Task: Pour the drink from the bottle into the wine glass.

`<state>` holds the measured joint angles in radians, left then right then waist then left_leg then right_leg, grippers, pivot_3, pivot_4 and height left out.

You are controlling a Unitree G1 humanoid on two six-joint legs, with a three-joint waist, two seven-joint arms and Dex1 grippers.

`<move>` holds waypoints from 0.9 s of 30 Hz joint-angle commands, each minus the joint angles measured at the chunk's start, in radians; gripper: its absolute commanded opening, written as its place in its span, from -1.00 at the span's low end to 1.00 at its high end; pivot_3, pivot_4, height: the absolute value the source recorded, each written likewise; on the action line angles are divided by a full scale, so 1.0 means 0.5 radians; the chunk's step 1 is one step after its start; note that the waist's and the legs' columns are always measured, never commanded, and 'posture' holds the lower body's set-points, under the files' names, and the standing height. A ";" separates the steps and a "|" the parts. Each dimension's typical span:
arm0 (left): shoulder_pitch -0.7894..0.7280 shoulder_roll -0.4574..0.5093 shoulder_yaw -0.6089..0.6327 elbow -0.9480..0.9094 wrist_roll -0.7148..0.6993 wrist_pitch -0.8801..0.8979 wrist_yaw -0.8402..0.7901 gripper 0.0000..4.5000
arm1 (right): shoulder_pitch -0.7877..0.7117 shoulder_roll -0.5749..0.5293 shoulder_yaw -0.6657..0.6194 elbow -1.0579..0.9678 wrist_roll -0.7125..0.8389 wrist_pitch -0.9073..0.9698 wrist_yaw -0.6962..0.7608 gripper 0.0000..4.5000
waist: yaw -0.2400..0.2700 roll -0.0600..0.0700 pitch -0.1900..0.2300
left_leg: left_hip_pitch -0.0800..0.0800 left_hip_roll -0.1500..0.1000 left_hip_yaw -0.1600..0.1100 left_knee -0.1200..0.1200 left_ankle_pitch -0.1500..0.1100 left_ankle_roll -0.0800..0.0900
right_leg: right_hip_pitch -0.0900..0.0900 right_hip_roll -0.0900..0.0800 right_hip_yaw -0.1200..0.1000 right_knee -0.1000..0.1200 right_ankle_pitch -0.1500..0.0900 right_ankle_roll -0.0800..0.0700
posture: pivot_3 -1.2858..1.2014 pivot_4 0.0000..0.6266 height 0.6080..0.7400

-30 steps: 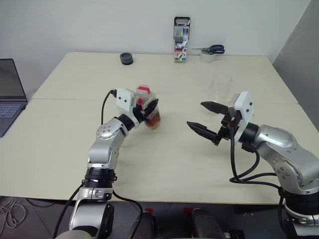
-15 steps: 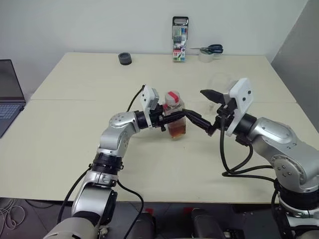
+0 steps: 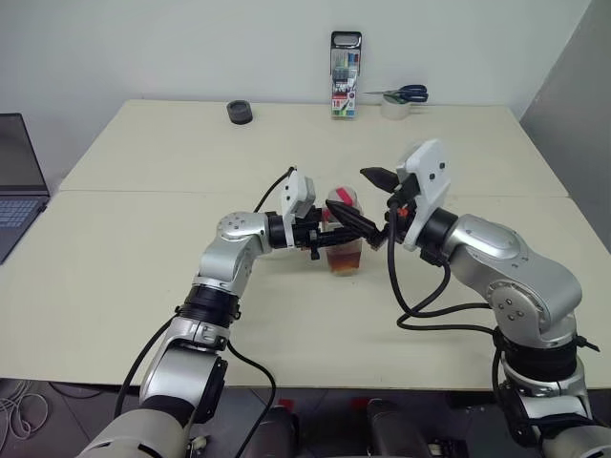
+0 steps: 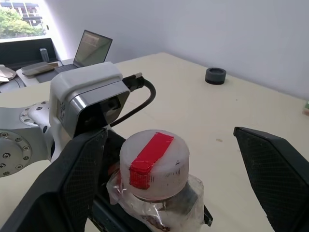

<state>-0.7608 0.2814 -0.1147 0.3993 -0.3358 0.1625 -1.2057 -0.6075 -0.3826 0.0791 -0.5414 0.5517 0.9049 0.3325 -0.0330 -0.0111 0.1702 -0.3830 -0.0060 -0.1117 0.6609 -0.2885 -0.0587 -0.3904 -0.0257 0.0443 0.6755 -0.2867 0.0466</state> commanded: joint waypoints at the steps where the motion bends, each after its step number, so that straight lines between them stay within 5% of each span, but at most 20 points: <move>1: -0.079 -0.004 0.008 -0.018 0.005 -0.072 -0.022 -0.24 | -0.042 -0.007 0.035 -0.017 -0.019 -0.001 0.030 1.00 | 0.000 0.000 0.000 | 0.000 0.000 0.000 0.000 0.000 0.000 | 0.000 0.000 0.000 0.000 0.000 0.000 | 0.03 -0.52 1.00; 6: -0.070 -0.005 0.009 -0.029 0.014 -0.083 -0.024 -0.24 | -0.034 -0.006 0.071 0.023 -0.068 -0.008 0.043 1.00 | -0.001 0.000 0.000 | 0.000 0.000 0.000 0.000 0.000 0.000 | 0.000 0.000 0.000 0.000 0.000 0.000 | 0.03 -0.52 1.00; 9: -0.059 -0.003 0.007 -0.047 0.014 -0.077 -0.022 -0.24 | -0.024 0.021 0.062 0.039 -0.078 -0.048 0.042 0.72 | -0.001 0.000 0.000 | 0.000 0.000 0.000 0.000 0.000 0.000 | 0.000 0.000 0.000 0.001 0.000 0.000 | 0.03 -0.52 1.00; 15: -0.048 0.005 0.011 -0.056 0.025 -0.070 -0.025 -0.24 | -0.023 0.066 0.049 0.053 -0.088 -0.137 0.089 -0.16 | -0.001 0.000 0.000 | 0.000 0.000 0.000 0.000 0.000 0.000 | -0.001 0.000 0.000 0.001 0.000 0.000 | 0.03 -0.52 1.00; 21: -0.044 0.025 -0.005 -0.082 0.010 -0.029 -0.083 -0.24 | -0.075 -0.138 0.168 0.267 -0.149 -0.517 0.673 -0.15 | -0.003 0.000 0.000 | 0.000 -0.001 0.001 0.000 0.000 0.000 | -0.001 0.000 0.000 0.001 0.000 0.000 | 0.03 -0.52 1.00; 24: -0.065 0.045 -0.018 -0.083 -0.006 -0.014 -0.165 -0.24 | -0.285 -0.383 0.281 0.664 -0.239 -0.761 1.230 -0.15 | -0.007 0.003 0.005 | 0.000 -0.001 0.001 0.000 0.000 0.000 | 0.000 0.000 0.000 0.000 0.000 0.000 | 0.03 -0.52 1.00; 27: -0.073 0.056 -0.034 -0.087 0.001 -0.032 -0.217 -0.24 | -0.492 -0.446 0.315 1.005 -0.272 -0.851 1.460 -0.15 | -0.021 0.002 0.011 | 0.001 0.001 0.002 0.002 0.000 0.001 | 0.000 0.002 0.000 0.001 0.000 0.000 | 0.03 -0.52 1.00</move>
<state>-0.7729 0.2977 -0.1288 0.3908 -0.3117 0.1429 -1.2658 -0.8209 -0.5773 0.2320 -0.0831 0.4719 0.5296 1.0047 -0.0434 -0.0100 0.1757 -0.3824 -0.0050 -0.1119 0.6615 -0.2885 -0.0583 -0.3903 -0.0240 0.0436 0.6759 -0.2867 0.0466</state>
